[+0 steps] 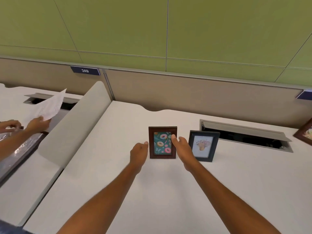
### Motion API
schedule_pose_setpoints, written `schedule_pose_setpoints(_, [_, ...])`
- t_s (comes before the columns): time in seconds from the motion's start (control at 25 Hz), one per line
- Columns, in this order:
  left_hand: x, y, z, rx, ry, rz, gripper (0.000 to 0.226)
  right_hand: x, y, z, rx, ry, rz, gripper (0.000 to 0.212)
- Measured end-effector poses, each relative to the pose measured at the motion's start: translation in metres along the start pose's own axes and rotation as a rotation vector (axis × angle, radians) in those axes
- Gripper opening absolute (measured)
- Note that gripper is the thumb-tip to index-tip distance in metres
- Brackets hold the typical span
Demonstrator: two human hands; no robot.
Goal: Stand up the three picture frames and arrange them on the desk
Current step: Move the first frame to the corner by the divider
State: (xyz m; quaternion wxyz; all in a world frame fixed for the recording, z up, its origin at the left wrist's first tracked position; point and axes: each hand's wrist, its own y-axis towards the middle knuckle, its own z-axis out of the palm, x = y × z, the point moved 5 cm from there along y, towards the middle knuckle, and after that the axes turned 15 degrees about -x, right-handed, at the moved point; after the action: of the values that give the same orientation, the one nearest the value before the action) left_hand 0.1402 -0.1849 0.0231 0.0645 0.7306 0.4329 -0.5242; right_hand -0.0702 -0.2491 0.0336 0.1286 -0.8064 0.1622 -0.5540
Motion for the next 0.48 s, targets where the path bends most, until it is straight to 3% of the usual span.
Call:
schedule_pose_setpoints(0.24, [-0.016, 0.043, 0.014, 0.237, 0.042, -0.060, 0.081, 0.006, 0.021, 0.024, -0.039, 0.077, 0.040, 0.067])
schedule_pose_setpoints(0.48, [-0.018, 0.059, 0.035, 0.425, -0.062, -0.062, 0.074, 0.007, 0.034, 0.026, -0.104, 0.125, 0.080, 0.059])
